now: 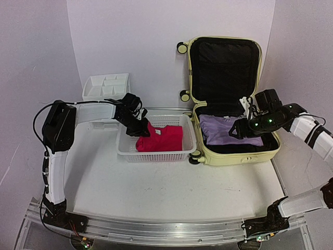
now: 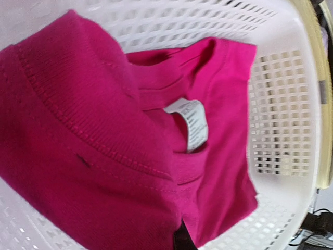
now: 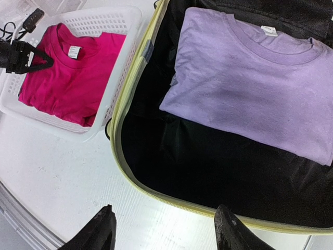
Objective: Open, take out, and arrange the luggage
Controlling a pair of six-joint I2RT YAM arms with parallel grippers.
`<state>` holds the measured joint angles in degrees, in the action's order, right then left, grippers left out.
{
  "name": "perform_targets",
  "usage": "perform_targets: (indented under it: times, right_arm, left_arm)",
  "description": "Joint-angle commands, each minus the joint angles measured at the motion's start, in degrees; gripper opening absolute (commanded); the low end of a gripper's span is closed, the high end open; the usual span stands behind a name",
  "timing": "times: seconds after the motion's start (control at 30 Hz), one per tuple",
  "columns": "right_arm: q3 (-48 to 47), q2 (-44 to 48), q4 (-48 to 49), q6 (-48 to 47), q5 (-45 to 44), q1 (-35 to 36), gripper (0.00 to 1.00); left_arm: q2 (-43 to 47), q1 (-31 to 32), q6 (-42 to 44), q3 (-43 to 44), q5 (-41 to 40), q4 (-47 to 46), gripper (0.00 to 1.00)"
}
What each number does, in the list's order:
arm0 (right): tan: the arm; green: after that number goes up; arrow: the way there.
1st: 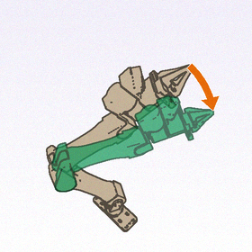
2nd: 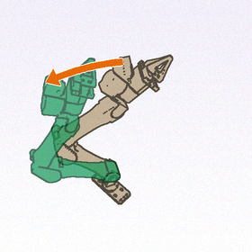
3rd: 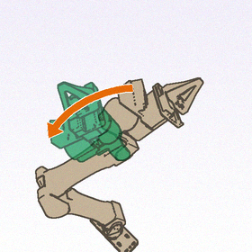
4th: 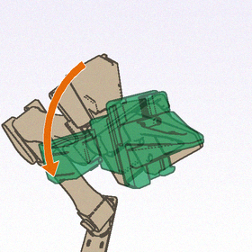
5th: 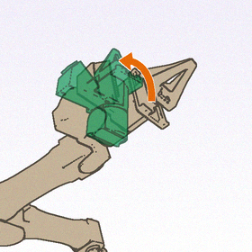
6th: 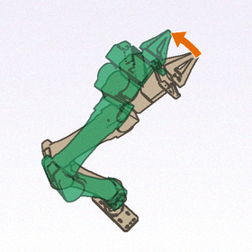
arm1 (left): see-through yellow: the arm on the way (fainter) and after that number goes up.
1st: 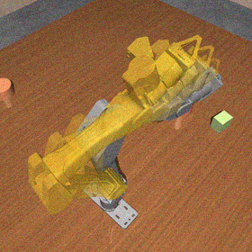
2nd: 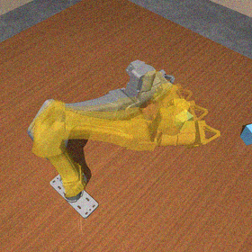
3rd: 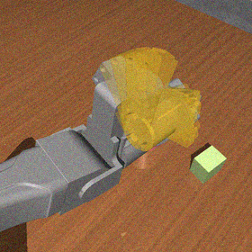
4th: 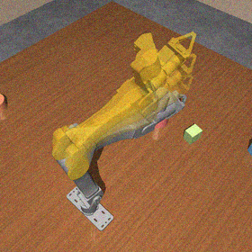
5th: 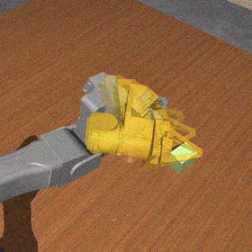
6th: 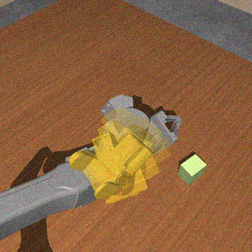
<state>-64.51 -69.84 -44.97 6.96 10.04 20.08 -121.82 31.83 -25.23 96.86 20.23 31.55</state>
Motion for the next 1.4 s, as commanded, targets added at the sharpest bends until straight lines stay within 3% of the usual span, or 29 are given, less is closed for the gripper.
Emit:
perform_targets:
  times: [0.0,0.17,0.37,0.47,0.57,0.77,1.0,1.2,1.37]
  right_arm:
    - [-3.28,-0.38,0.02,0.60,-0.09,0.24,0.63]
    - [-3.52,-0.84,-0.20,0.60,-0.11,0.29,0.63]
    - [-3.51,-2.31,-0.36,0.38,-0.15,0.30,0.64]
    - [-3.98,-3.02,-0.29,0.30,-0.09,0.28,0.64]
    - [-4.54,-4.02,-0.30,0.01,-0.47,0.31,0.64]
    - [-6.00,-6.87,-2.05,-2.19,-5.18,0.25,0.67]
    - [-9.54,-13.79,-6.66,-5.99,-12.84,0.24,0.82]
    - [-15.38,-20.86,-10.03,-6.50,-16.85,1.43,0.92]
    - [-19.67,-27.70,-10.18,-3.13,-17.62,3.38,0.93]
  left_arm:
    - [3.23,-0.25,5.18,-0.06,-4.81,1.59,0.00]
    - [4.10,-0.28,5.53,-1.19,-8.86,2.65,0.01]
    - [6.09,-0.28,7.45,-2.29,-13.78,4.38,0.11]
    - [7.71,-0.13,7.47,-3.07,-16.88,5.32,0.31]
    - [10.90,0.80,9.24,-3.07,-21.76,7.05,0.43]
    - [20.15,2.70,14.48,-1.72,-32.05,13.41,0.51]
    - [32.51,2.66,19.00,-7.46,-29.53,13.03,0.72]
    - [41.86,2.37,19.29,-15.05,-27.79,7.25,0.86]
    - [45.48,2.20,19.96,-18.93,-24.55,2.88,0.85]
